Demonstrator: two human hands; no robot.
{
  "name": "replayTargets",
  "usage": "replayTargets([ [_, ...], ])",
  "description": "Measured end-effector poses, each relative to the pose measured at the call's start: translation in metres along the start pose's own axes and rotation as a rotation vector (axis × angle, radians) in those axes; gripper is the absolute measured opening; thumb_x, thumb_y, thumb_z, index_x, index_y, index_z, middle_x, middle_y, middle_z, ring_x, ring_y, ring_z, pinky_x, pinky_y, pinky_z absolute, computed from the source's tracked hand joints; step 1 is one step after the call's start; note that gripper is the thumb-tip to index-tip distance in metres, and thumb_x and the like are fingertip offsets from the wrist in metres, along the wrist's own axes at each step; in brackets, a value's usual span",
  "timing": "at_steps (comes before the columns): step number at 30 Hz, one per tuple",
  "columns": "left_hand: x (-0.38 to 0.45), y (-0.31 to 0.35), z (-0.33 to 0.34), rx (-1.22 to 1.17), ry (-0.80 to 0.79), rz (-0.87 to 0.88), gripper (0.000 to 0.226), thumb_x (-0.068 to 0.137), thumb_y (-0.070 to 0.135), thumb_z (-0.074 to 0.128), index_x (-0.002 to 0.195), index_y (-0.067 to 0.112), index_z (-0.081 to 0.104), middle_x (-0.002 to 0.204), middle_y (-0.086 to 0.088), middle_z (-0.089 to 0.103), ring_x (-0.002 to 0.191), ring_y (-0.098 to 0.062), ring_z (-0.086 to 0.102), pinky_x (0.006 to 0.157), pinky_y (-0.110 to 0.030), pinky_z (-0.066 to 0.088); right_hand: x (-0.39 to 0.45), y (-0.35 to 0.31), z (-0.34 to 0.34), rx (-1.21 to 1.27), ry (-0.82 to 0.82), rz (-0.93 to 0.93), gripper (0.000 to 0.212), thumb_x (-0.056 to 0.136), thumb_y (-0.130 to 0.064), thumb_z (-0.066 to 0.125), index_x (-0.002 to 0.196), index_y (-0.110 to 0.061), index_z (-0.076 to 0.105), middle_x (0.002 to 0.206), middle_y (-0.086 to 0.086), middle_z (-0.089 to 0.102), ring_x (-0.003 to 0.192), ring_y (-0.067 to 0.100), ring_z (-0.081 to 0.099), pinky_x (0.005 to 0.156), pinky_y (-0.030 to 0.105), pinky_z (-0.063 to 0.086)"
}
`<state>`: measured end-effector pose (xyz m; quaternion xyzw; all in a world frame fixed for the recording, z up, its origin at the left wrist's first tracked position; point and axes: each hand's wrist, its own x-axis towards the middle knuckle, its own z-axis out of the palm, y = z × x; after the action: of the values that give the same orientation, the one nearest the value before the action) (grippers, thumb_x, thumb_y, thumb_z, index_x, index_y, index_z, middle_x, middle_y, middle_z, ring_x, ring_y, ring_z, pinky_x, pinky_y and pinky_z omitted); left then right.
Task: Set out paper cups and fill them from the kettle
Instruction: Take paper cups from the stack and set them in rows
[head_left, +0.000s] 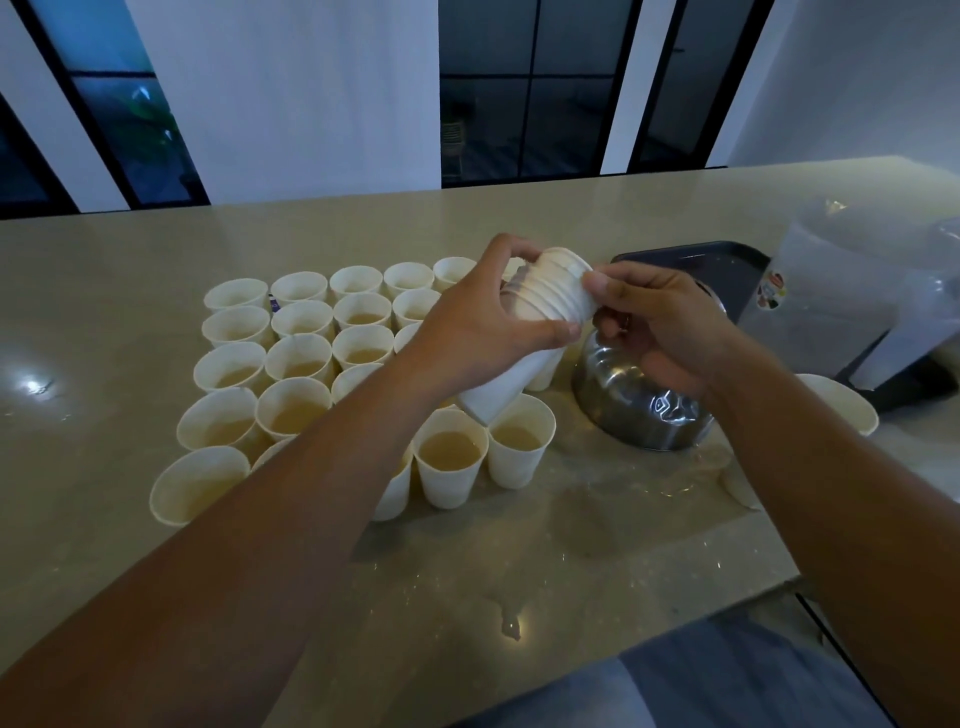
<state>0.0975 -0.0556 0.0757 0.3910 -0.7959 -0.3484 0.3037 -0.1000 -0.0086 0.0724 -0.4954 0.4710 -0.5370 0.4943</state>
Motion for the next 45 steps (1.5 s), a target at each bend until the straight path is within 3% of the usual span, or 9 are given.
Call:
replayTargets([
  [5, -0.002, 0.002, -0.006, 0.089, -0.1, 0.029, 0.08, 0.076, 0.035, 0.083, 0.132, 0.044, 0.026, 0.114, 0.008, 0.046, 0.08, -0.007, 0.054, 0.058, -0.011, 0.043, -0.001, 0.003, 0.0, -0.059, -0.009, -0.016, 0.016, 0.093, -0.016, 0.062, 0.087, -0.016, 0.078, 0.074, 0.002, 0.06, 0.062, 0.013, 0.047, 0.056, 0.022, 0.043],
  [13, 0.0, 0.007, -0.012, 0.146, -0.112, 0.027, 0.08, 0.072, 0.036, 0.086, 0.123, 0.044, 0.025, 0.103, 0.011, 0.048, 0.077, -0.005, 0.057, 0.053, -0.005, 0.044, 0.003, -0.005, 0.004, -0.225, 0.096, -0.129, 0.01, 0.087, -0.02, 0.07, 0.09, -0.016, 0.079, 0.067, 0.008, 0.054, 0.06, 0.017, 0.039, 0.052, 0.022, 0.036],
  [17, -0.003, 0.006, -0.018, 0.173, -0.136, 0.016, 0.079, 0.072, 0.034, 0.086, 0.121, 0.041, 0.025, 0.092, 0.016, 0.048, 0.076, -0.007, 0.057, 0.049, -0.005, 0.041, 0.006, -0.013, 0.003, -0.202, 0.303, -0.24, 0.011, 0.092, -0.023, 0.067, 0.087, -0.023, 0.077, 0.069, 0.001, 0.058, 0.058, 0.011, 0.043, 0.05, 0.02, 0.039],
  [21, -0.005, 0.0, -0.022, 0.131, -0.039, -0.03, 0.079, 0.074, 0.038, 0.084, 0.126, 0.04, 0.025, 0.106, 0.008, 0.05, 0.077, -0.008, 0.058, 0.054, -0.009, 0.043, 0.005, -0.019, -0.006, -0.413, 0.549, -0.365, 0.007, 0.094, -0.027, 0.066, 0.097, -0.027, 0.072, 0.082, -0.012, 0.067, 0.075, 0.006, 0.061, 0.071, 0.022, 0.052],
  [25, -0.004, -0.002, -0.026, 0.024, 0.095, -0.088, 0.075, 0.08, 0.044, 0.077, 0.133, 0.042, 0.024, 0.116, 0.005, 0.046, 0.077, -0.007, 0.055, 0.054, -0.012, 0.042, -0.001, 0.003, -0.008, -0.65, 0.453, -0.261, 0.011, 0.087, -0.029, 0.073, 0.092, -0.038, 0.069, 0.083, -0.019, 0.069, 0.069, -0.005, 0.063, 0.064, 0.009, 0.048],
  [29, -0.006, -0.004, -0.022, -0.025, 0.149, -0.106, 0.072, 0.081, 0.047, 0.075, 0.133, 0.042, 0.026, 0.119, 0.005, 0.047, 0.079, -0.007, 0.055, 0.056, -0.015, 0.042, -0.012, 0.033, -0.013, -0.712, 0.353, -0.115, 0.013, 0.084, -0.027, 0.075, 0.093, -0.035, 0.071, 0.09, -0.01, 0.07, 0.077, 0.011, 0.065, 0.07, 0.026, 0.053],
  [36, -0.009, -0.002, -0.018, -0.091, 0.199, -0.133, 0.073, 0.081, 0.046, 0.075, 0.135, 0.04, 0.026, 0.12, 0.005, 0.048, 0.083, -0.008, 0.057, 0.059, -0.016, 0.046, -0.019, 0.066, -0.01, -0.877, 0.223, 0.0, 0.018, 0.08, -0.026, 0.08, 0.097, -0.027, 0.076, 0.084, -0.022, 0.062, 0.073, -0.016, 0.057, 0.063, 0.002, 0.041],
  [39, -0.011, -0.002, -0.016, -0.1, 0.195, -0.142, 0.073, 0.081, 0.046, 0.076, 0.135, 0.041, 0.026, 0.118, 0.006, 0.048, 0.082, -0.007, 0.057, 0.056, -0.013, 0.044, -0.017, 0.077, -0.008, -0.929, 0.164, 0.055, 0.018, 0.08, -0.028, 0.08, 0.098, -0.027, 0.078, 0.087, -0.015, 0.067, 0.076, -0.006, 0.058, 0.07, 0.011, 0.045],
  [45, -0.011, -0.002, -0.014, -0.09, 0.188, -0.148, 0.073, 0.081, 0.046, 0.076, 0.134, 0.042, 0.026, 0.12, 0.007, 0.047, 0.082, -0.008, 0.056, 0.058, -0.014, 0.044, -0.011, 0.083, -0.009, -0.968, 0.147, 0.11, 0.02, 0.081, -0.031, 0.079, 0.101, -0.028, 0.077, 0.095, -0.009, 0.069, 0.081, 0.002, 0.06, 0.066, 0.01, 0.042],
])
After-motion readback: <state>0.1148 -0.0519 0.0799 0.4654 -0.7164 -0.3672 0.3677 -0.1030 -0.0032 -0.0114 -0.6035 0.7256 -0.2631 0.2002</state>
